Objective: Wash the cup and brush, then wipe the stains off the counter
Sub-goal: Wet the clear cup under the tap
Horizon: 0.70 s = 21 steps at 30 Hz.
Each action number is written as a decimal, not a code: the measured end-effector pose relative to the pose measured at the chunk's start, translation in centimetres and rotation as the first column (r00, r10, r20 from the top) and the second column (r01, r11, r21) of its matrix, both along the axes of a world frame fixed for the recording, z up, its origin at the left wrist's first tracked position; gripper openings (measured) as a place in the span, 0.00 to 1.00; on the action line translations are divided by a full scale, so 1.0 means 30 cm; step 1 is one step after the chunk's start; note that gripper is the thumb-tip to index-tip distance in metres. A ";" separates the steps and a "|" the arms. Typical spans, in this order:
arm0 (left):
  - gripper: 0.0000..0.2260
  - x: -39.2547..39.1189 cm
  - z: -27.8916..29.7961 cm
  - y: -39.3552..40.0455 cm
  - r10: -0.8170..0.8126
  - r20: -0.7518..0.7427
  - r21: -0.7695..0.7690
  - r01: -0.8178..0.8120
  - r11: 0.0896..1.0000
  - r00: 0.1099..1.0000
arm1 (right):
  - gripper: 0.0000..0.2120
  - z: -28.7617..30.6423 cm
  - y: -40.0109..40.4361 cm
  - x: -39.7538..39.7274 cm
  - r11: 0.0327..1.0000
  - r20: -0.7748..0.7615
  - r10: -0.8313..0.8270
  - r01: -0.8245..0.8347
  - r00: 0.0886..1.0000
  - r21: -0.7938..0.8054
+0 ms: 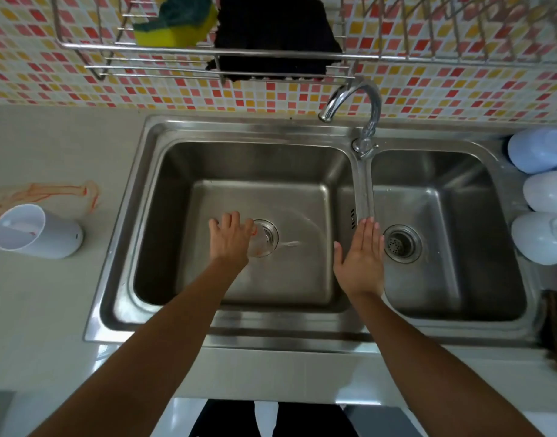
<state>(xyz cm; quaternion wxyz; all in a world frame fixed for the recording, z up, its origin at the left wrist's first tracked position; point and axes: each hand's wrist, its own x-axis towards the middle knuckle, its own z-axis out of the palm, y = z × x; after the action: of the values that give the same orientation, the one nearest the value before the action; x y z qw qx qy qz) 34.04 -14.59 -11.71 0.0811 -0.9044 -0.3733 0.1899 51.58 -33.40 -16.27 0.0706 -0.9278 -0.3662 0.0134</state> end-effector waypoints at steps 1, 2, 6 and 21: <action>0.31 0.004 0.007 -0.006 -0.030 -0.011 0.043 0.031 0.999 0.999 | 0.34 -0.001 -0.001 -0.001 1.000 0.003 0.001 -0.001 1.000 0.000; 0.30 0.007 0.014 -0.014 -0.063 -0.016 0.089 0.064 0.994 0.998 | 0.34 -0.001 -0.001 -0.001 1.000 0.005 0.002 -0.002 1.000 0.004; 0.27 0.000 0.030 -0.024 -0.272 -0.029 0.261 0.270 0.927 0.962 | 0.34 0.002 -0.002 0.000 1.000 0.005 0.009 -0.009 1.000 0.003; 0.35 -0.160 0.206 -0.032 0.317 0.628 -0.113 -0.321 0.940 0.710 | 0.34 0.150 0.036 -0.086 0.938 -0.230 0.191 -0.107 0.954 0.331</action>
<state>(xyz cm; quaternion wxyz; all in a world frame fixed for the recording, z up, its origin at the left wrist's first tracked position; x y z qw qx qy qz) 29.25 -15.56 -5.54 -0.0824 -0.8362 -0.5291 -0.1182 49.00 -32.33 -11.79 0.2634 -0.8642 -0.4210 0.0813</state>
